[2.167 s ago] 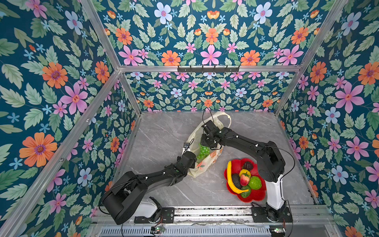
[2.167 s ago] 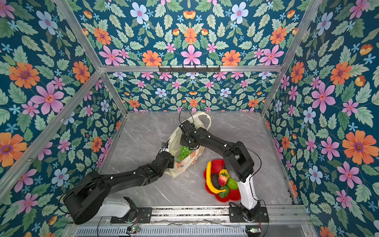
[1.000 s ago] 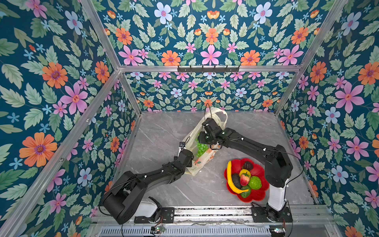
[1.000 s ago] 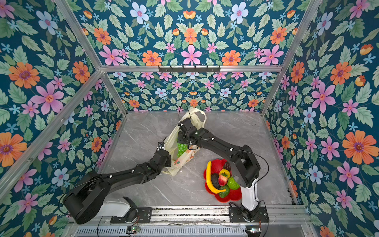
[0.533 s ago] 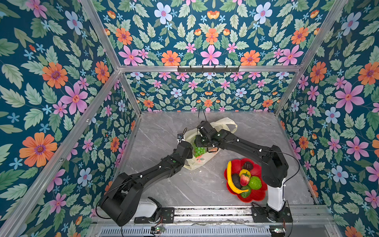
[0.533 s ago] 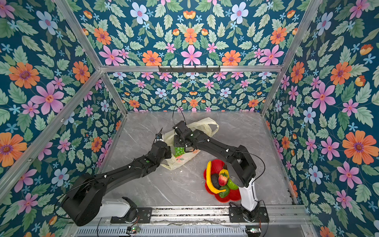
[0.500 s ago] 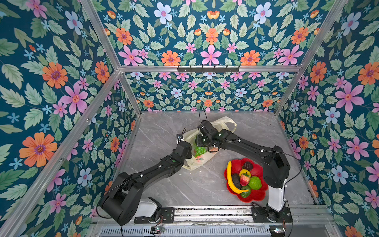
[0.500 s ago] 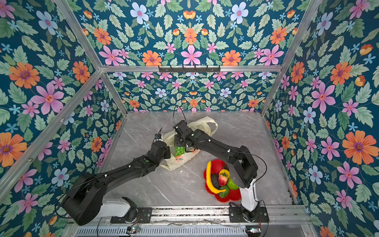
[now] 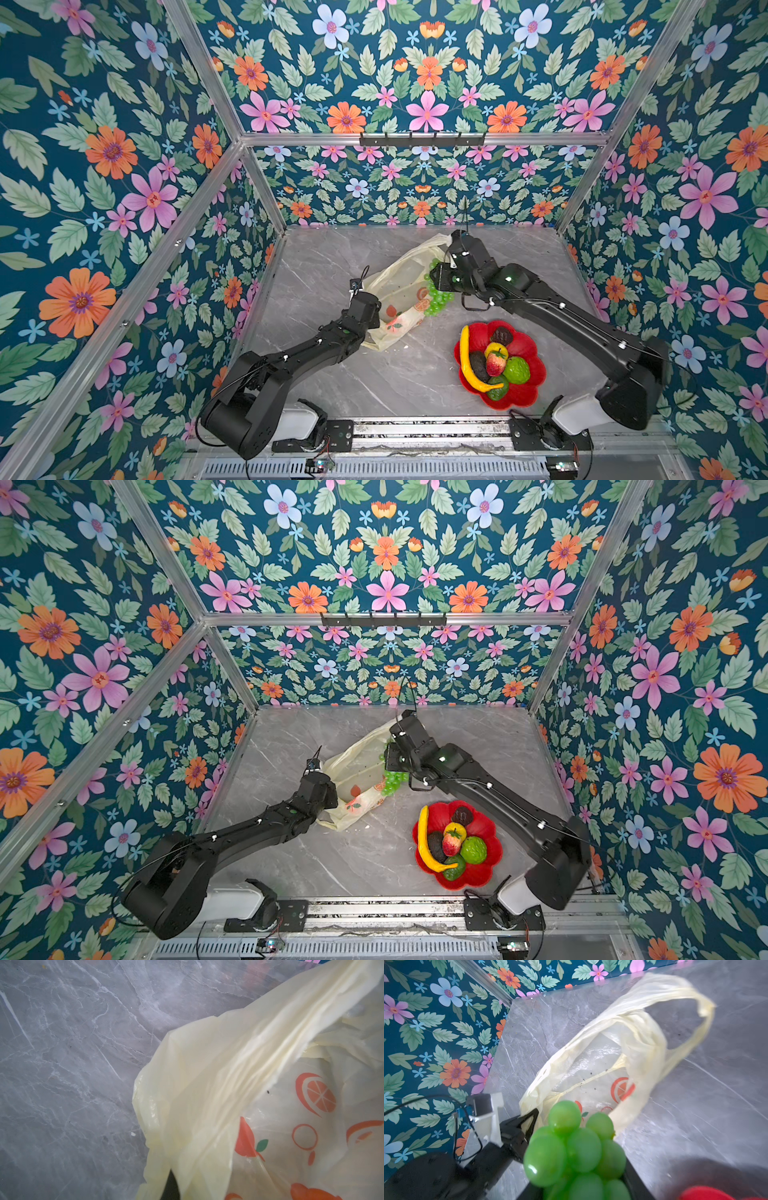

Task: Take fruits out of the plastic bag
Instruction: Pick up the fruit from the plastic bag, then place the fruit on the plate.

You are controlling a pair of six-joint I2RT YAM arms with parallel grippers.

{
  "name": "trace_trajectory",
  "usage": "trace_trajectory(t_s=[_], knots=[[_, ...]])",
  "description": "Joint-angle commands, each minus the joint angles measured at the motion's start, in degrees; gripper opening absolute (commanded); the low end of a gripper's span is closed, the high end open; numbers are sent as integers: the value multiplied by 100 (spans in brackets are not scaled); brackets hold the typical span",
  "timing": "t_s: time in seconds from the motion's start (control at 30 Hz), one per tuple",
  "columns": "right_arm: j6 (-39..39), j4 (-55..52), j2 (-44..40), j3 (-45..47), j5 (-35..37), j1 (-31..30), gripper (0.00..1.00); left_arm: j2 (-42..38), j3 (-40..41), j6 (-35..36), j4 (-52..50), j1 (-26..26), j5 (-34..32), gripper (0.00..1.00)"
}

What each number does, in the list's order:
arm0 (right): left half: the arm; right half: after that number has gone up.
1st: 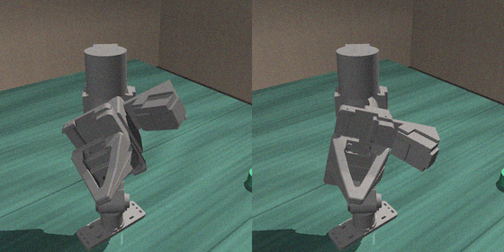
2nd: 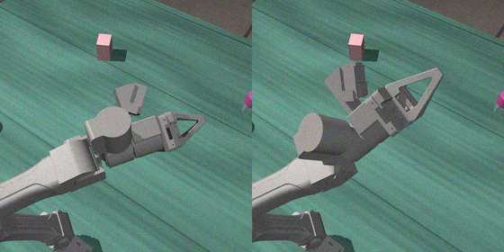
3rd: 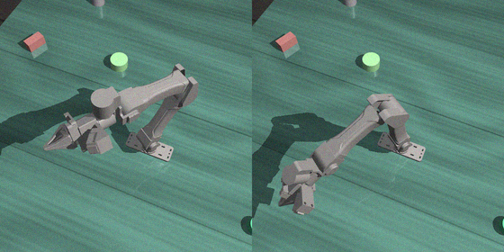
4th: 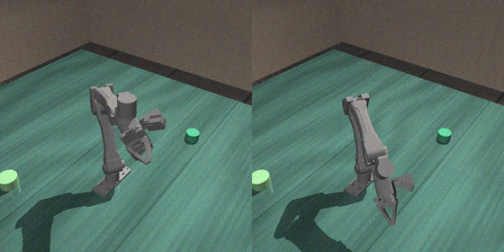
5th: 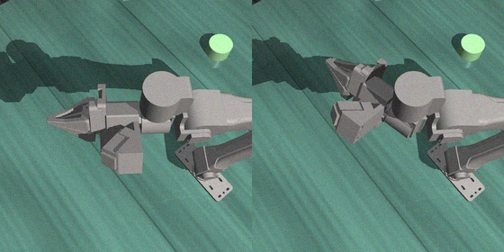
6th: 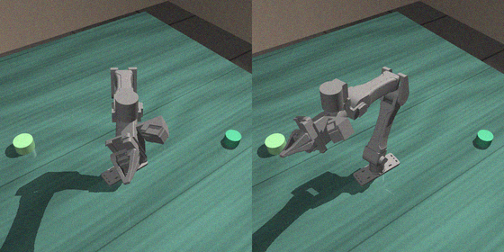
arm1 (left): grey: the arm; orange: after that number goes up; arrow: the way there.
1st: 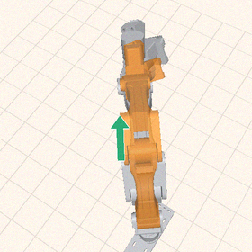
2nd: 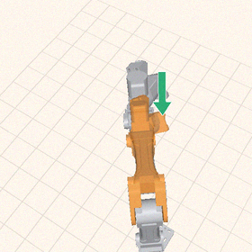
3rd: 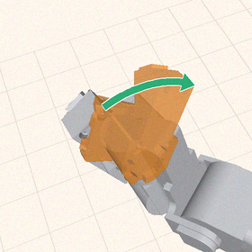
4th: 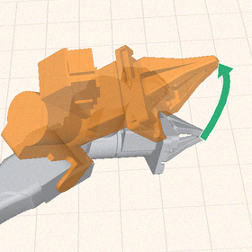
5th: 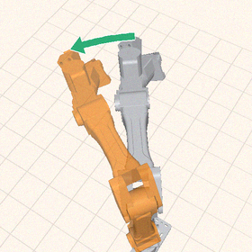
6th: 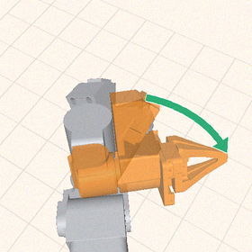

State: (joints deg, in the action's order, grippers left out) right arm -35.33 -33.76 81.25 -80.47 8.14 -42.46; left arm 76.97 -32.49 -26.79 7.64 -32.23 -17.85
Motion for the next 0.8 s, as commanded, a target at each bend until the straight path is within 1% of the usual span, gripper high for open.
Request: trace_trajectory(t_s=[0.0, 0.17, 0.37, 0.43, 0.57, 0.77], knots=[[114, -540, -601, 337, 458, 120, 41, 2, 14, 111, 207, 15, 18, 0], [88, -1141, -1492, 831, 812, 399, 41, 42, 23, 112, 238, 15, 28, 0], [64, -2011, -2163, 1039, 1405, 587, 40, 111, 37, 103, 299, 15, 80, 0], [10, -2269, -2315, 1117, 1598, 640, 40, 142, 32, 103, 308, 18, 95, 0], [-180, -2663, -2546, 1331, 1761, 776, 40, 183, 24, 103, 339, 17, 120, 0], [-637, -3154, -2598, 1616, 1919, 848, 40, 247, 14, 103, 352, 18, 127, 0]])
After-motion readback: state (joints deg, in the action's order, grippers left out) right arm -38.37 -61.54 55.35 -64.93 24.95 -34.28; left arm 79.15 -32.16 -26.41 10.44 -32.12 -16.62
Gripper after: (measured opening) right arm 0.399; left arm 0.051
